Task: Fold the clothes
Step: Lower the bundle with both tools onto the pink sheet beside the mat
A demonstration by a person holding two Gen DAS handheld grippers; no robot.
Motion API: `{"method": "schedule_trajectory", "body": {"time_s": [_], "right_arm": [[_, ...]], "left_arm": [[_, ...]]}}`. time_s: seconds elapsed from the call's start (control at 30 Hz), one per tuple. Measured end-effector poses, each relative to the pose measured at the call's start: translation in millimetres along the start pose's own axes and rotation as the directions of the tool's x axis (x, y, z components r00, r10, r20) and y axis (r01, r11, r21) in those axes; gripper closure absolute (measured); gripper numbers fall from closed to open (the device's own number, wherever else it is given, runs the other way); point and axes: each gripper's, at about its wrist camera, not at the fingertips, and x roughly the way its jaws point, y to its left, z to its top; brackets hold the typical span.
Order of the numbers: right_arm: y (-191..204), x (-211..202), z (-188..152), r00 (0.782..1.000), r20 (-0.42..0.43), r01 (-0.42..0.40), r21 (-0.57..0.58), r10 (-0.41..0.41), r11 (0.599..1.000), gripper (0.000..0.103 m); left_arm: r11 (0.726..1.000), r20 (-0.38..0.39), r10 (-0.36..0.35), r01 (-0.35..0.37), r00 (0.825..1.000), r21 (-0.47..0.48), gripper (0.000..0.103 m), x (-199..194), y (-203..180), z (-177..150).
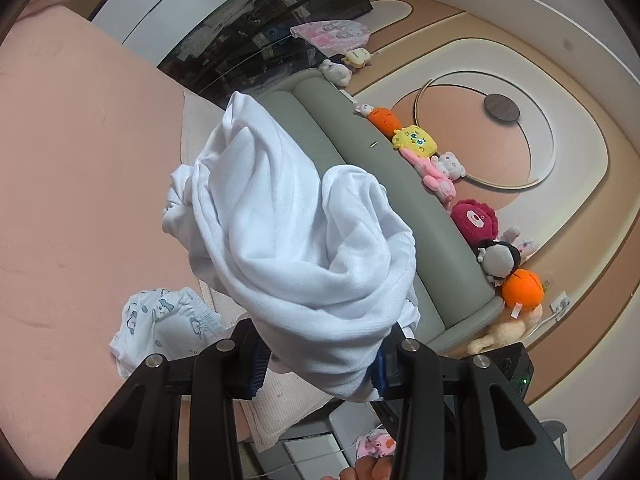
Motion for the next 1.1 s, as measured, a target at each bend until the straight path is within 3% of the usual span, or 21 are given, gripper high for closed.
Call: {"method": "schedule_trajectory", "body": {"time_s": [0.2,0.53,0.83,1.1], "right_arm": [[-19,14,-1,1.000,-0.020,0.014,-0.009,-0.014,1.000,0.077],[-84,32,-26,0.989,-0.076,0.131,0.039,-0.128,0.991,0.077],[-115,47,-48,0.966,-0.120,0.231,0.016,-0.227,0.973,0.077],[-142,57,-57,0.961,-0.143,0.253,0.106,-0.237,0.962,0.077]], "left_arm": [[1.000,-0.033,0.009,-0.009,0.999,-0.005,0.066,27,13,-3],[0.999,-0.164,0.012,-0.020,0.986,-0.045,0.066,92,60,-36],[0.995,-0.231,-0.047,0.026,0.972,-0.093,0.066,118,101,-59],[1.000,-0.290,-0.027,0.022,0.956,-0.021,0.066,132,113,-60]]}}
